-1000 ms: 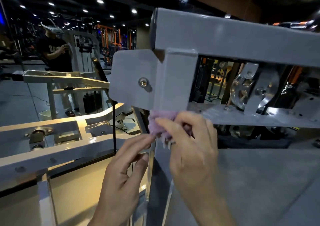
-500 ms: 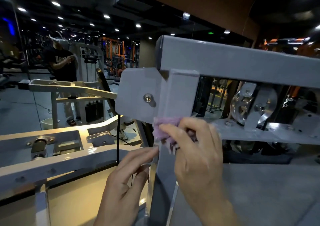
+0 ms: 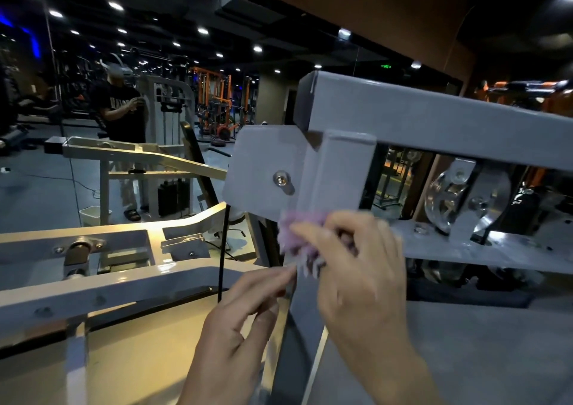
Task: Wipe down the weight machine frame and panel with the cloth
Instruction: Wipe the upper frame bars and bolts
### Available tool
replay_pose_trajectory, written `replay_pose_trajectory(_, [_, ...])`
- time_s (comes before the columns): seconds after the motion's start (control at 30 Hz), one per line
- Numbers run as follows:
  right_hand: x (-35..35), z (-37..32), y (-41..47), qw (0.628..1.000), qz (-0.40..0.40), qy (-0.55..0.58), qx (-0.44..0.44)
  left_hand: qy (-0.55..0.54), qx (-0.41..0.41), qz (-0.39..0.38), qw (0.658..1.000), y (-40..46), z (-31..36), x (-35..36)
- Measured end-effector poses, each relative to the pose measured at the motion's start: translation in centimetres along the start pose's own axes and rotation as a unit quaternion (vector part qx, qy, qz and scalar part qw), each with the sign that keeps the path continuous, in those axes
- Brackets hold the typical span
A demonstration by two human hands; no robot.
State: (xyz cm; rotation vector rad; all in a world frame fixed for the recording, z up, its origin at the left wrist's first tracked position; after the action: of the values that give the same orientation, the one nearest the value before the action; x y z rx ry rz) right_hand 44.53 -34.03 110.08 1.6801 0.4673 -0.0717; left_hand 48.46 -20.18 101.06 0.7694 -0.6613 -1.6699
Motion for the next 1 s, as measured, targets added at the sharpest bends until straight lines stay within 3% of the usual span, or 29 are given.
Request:
replay_pose_trajectory(0.17, [-1.1,-0.4,6.1,0.998,0.066,0.001,0.008,-0.008,-0.025,-0.011,1.000,-0.1,0.1,0.2])
replay_pose_trajectory(0.4, [0.6,0.7,-2.7,1.000,-0.021,-0.016,0.002,0.001,-0.002,0.010,1.000,0.3,-0.2,0.1])
replay_pose_trajectory(0.6, [-1.1,-0.2,5.7,0.998,0.065,0.014,0.006,-0.020,-0.021,0.010,1.000,0.4,-0.1,0.2])
replay_pose_trajectory(0.8, [1.1,0.4,-2.8,1.000,0.006,0.001,0.020,-0.016,0.007,0.028,0.999,0.6,-0.3,0.2])
replay_pose_trajectory(1.0, [-1.1,-0.2,5.5,0.998,0.068,0.009,0.001,-0.025,-0.014,0.012,1.000,0.2,-0.3,0.4])
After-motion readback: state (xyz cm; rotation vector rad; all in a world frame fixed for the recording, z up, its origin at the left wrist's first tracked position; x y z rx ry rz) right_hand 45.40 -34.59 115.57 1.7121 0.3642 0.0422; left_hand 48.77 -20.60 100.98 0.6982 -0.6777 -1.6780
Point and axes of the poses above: each hand's wrist, its own y-axis towards the middle knuckle, its own x-axis out of the palm, z = x × y, the point moved 3 cm from there along y, towards the middle knuckle, and after that the axes turned 13 degrees about x, right-handed, at the moved point
